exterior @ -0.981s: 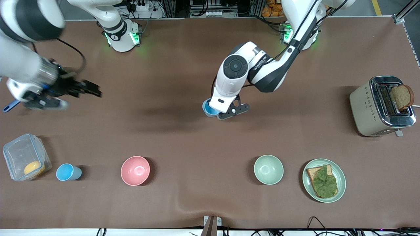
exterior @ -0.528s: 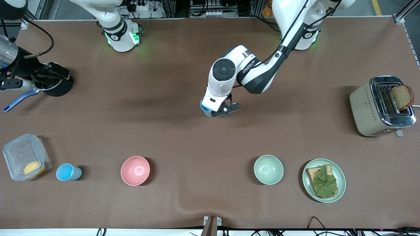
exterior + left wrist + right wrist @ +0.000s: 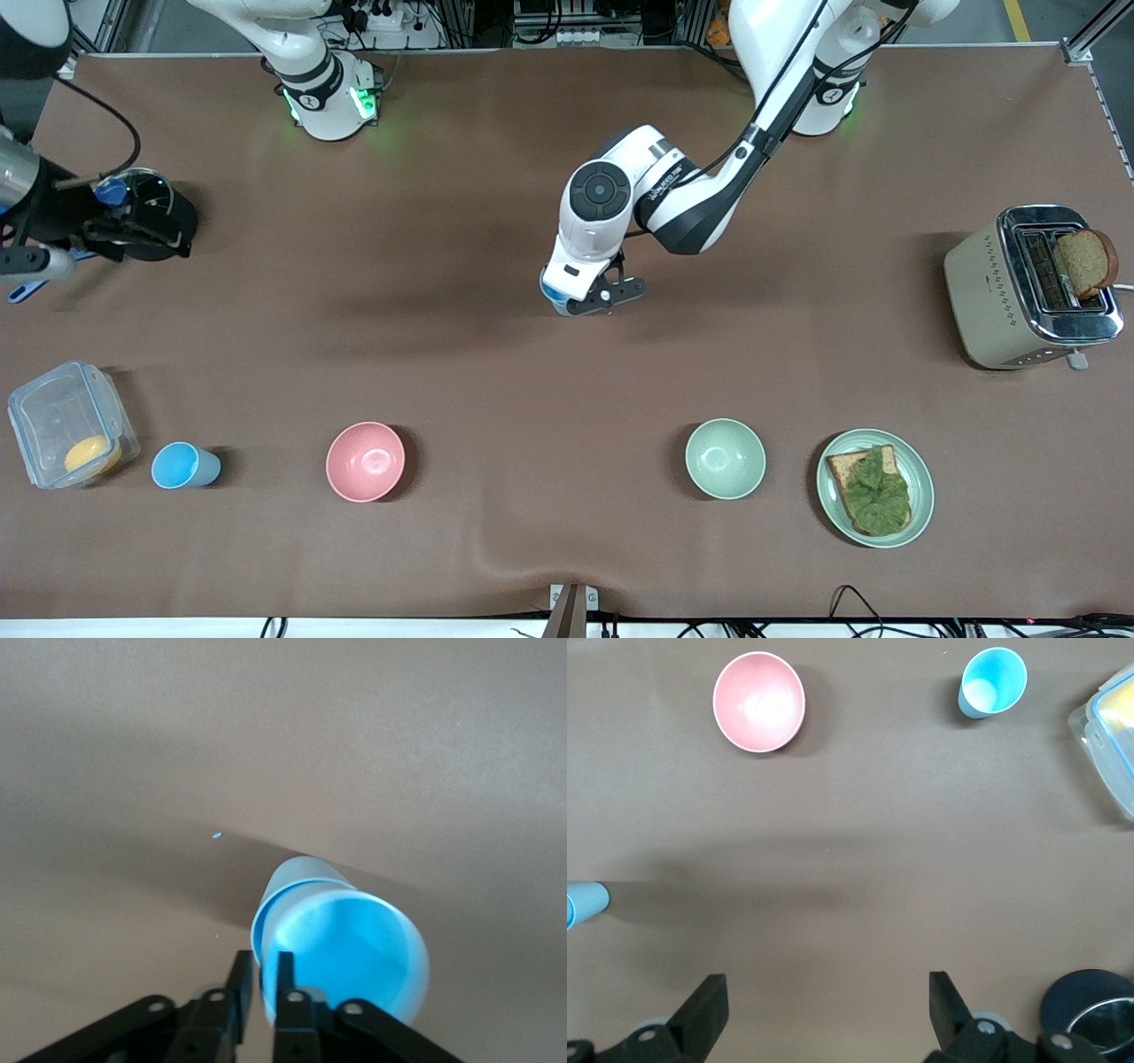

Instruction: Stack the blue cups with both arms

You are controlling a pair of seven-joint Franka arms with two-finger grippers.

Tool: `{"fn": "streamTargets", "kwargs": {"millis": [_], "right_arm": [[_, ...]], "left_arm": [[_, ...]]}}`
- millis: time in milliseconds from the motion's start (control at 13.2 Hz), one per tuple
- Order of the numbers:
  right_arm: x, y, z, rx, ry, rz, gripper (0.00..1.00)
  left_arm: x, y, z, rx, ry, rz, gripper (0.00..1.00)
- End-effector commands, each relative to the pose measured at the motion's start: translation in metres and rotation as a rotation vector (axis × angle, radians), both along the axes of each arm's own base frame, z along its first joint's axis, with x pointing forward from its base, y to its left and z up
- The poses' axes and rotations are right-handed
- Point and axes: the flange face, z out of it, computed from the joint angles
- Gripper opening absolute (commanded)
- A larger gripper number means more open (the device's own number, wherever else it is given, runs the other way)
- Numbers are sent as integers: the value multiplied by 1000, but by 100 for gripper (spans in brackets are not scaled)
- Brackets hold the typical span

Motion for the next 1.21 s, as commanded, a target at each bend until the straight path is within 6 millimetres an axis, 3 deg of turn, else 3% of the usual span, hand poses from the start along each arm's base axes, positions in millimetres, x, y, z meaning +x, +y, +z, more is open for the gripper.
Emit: {"fn": "streamTargets", "kwargs": {"millis": [0, 151, 226, 302, 377, 528, 755, 1132], "right_arm": [[8, 4, 8, -24, 22, -4, 100], [8, 8, 12, -23, 16, 2, 100], [6, 10, 21, -24, 11, 8, 100], [4, 12, 31, -22, 14, 12, 100], [2, 13, 41, -23, 9, 15, 100], [3, 13, 45, -20, 3, 16, 100], [3, 13, 45, -19, 3, 16, 100], [2, 11, 46, -28, 2, 19, 100]], "left_arm": [[8, 7, 21, -1, -48, 26, 100], [18, 19, 52, -20, -77, 54, 100], [31, 36, 72, -28, -96, 81, 100], [32, 43, 101, -40, -122, 87, 100], [42, 65, 131, -39, -143, 108, 100], [68, 122, 177, -27, -208, 17, 100], [103, 203, 215, -10, -247, -45, 100], [101, 346, 285, 65, -220, -123, 100]]}}
